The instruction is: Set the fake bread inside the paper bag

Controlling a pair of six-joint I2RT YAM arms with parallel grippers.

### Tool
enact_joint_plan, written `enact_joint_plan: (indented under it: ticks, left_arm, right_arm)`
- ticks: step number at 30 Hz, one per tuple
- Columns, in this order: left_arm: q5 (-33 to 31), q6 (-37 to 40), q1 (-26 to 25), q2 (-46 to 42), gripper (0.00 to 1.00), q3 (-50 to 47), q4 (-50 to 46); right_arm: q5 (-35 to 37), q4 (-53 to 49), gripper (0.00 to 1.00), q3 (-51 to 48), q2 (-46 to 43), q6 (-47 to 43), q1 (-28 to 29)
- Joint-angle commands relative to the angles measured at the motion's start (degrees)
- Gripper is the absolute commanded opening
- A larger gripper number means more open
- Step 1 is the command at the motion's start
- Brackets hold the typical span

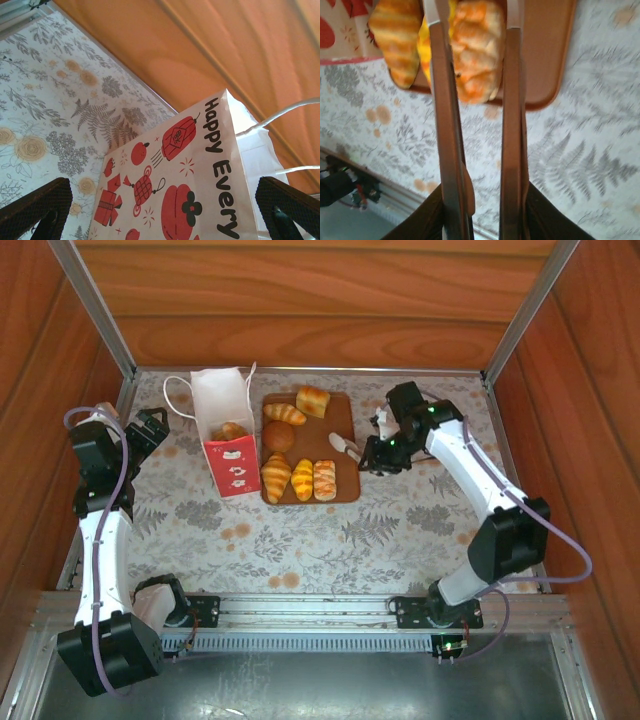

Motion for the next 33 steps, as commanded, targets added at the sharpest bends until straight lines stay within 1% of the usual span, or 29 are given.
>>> enact_joint_plan:
  ticks: [1, 7, 11, 33]
  left_arm:
    - [-0.5, 0.5, 0.4, -0.2, 1.0, 0.6, 0.8]
    - [-0.4, 0.7, 0.3, -0.7, 1.0, 0.7, 0.8]
    - [-0.2, 0.9, 0.4, -1.0, 1.0, 0.8, 0.7]
    - [-0.4, 1.5, 0.4, -1.1, 1.0, 0.9, 0.1]
  right_arm:
    - [-2.3, -1.5, 0.37, -3.3, -3.7, 5.4, 1.6]
    - [-4.0, -1.0, 0.4, -6.9, -4.9, 6.7, 3.0]
    - [-3.9, -1.4, 0.4, -6.5, -3.2, 6.5, 4.1]
    - [-5.0, -3.7, 0.41, -5.3, 1.6, 4.8, 6.2]
